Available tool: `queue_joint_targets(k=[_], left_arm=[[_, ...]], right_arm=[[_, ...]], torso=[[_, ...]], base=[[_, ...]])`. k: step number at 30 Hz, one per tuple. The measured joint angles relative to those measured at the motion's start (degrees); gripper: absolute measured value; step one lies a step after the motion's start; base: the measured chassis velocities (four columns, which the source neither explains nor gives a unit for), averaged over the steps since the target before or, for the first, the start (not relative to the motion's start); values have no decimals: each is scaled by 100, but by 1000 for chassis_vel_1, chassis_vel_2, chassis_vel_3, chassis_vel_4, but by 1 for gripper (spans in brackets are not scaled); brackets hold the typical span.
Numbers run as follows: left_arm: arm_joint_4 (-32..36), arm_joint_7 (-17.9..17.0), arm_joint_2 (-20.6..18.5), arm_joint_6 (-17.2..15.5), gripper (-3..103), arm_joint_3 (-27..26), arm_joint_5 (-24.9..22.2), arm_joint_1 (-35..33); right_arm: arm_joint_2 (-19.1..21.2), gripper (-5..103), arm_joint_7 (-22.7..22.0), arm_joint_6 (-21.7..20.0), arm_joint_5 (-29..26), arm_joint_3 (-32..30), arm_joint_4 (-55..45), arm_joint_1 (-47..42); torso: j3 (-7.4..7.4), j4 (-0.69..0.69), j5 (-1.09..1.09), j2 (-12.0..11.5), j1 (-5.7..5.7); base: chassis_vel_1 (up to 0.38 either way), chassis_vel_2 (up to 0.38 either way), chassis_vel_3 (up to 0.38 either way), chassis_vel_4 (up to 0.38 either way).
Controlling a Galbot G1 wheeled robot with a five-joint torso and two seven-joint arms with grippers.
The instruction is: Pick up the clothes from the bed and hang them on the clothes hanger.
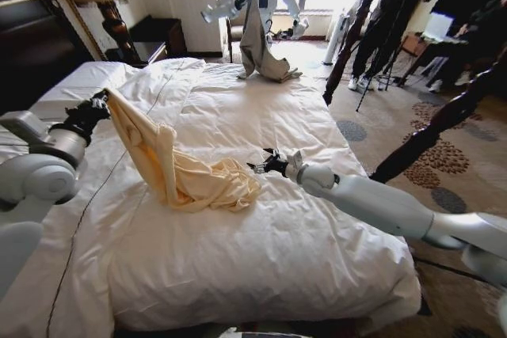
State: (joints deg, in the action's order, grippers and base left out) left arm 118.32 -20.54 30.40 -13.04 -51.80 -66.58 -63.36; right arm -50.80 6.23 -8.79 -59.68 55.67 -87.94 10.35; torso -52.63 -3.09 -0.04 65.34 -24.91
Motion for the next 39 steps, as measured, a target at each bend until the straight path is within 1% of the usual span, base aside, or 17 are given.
queue_joint_targets(k=[2, 4, 9, 12, 13, 16, 21, 25, 26, 28, 29, 31, 32, 34, 35, 38, 39], left_arm=[[-16, 0, 33, -2, 0, -13, 11, -6], [-49, 3, 59, -2, 0, -17, 20, -1], [-94, 40, 94, -2, 0, -17, 35, 19], [-102, 73, 107, -2, 0, -15, 36, 44], [-102, 73, 107, -2, 0, -15, 36, 44], [-109, 109, 109, -2, 0, -11, 33, 51], [-122, 151, 110, -1, 0, -12, 2, 61], [-188, 214, 116, 0, 0, -7, -22, 100], [-188, 214, 116, 0, 0, -7, -22, 100], [-206, 227, 134, 0, 0, 10, -21, 122], [-206, 227, 134, 0, 0, 10, -21, 122], [-214, 240, 139, 0, 0, 21, -20, 140], [-216, 245, 139, 0, 0, 24, -20, 149], [-224, 251, 139, 0, 0, 30, -19, 168], [-224, 251, 139, 0, 0, 30, -19, 168], [-235, 259, 133, 2, 0, 33, -19, 175], [-235, 259, 133, 2, 0, 33, -19, 175]], right_arm=[[-162, 100, 357, -51, 31, 224, 105, 93], [-277, 100, 519, -59, 199, 381, 161, 78], [-479, 100, 545, -31, 432, 541, 333, -4], [-811, 100, 509, 67, 654, 564, 703, -41], [-811, 100, 509, 67, 654, 564, 703, -41], [-1073, 100, 521, 168, 830, 577, 1052, -42], [-1191, 103, 526, 239, 903, 688, 1193, -39], [-1238, 83, 435, 325, 927, 752, 1209, -79], [-1238, 83, 435, 325, 927, 752, 1209, -79], [-1222, 73, 396, 324, 917, 752, 1164, -89], [-1222, 73, 396, 324, 917, 752, 1164, -89], [-1183, 62, 385, 320, 909, 749, 1135, -89], [-1169, 62, 384, 319, 908, 746, 1124, -90], [-1156, 51, 366, 318, 900, 726, 1106, -97], [-1156, 51, 366, 318, 900, 726, 1106, -97], [-1139, 35, 305, 318, 898, 705, 1046, -138], [-1139, 35, 305, 318, 898, 705, 1046, -138]], torso=[[1, 0, -1, 0, 1], [0, -2, 2, 0, 1], [0, -5, 3, 0, 1], [0, -2, 2, 0, 1], [0, -2, 2, 0, 1], [0, -3, 1, 0, 1], [0, -4, 1, 0, 1], [0, -3, 2, 0, 1], [0, -3, 2, 0, 1], [0, -3, 1, 0, 1], [0, -3, 1, 0, 1], [0, -3, 2, 0, 1], [0, -3, 2, 0, 1], [0, -3, 2, 0, 1], [0, -3, 2, 0, 1], [0, -3, 2, 0, 1], [0, -3, 2, 0, 1]], base=[[0, 0, 0, 0], [0, 0, 0, 0], [0, 0, 0, 0], [0, 0, 0, 0], [0, 0, 0, 0], [0, 0, 0, 0], [0, 0, 0, 0], [0, 0, 0, 0], [0, 0, 0, 0], [0, 0, 0, 0], [0, 0, 0, 0], [0, 0, 0, 0], [0, 0, 0, 0], [0, 0, 0, 0], [0, 0, 0, 0], [0, 0, 0, 0], [0, 0, 0, 0]])
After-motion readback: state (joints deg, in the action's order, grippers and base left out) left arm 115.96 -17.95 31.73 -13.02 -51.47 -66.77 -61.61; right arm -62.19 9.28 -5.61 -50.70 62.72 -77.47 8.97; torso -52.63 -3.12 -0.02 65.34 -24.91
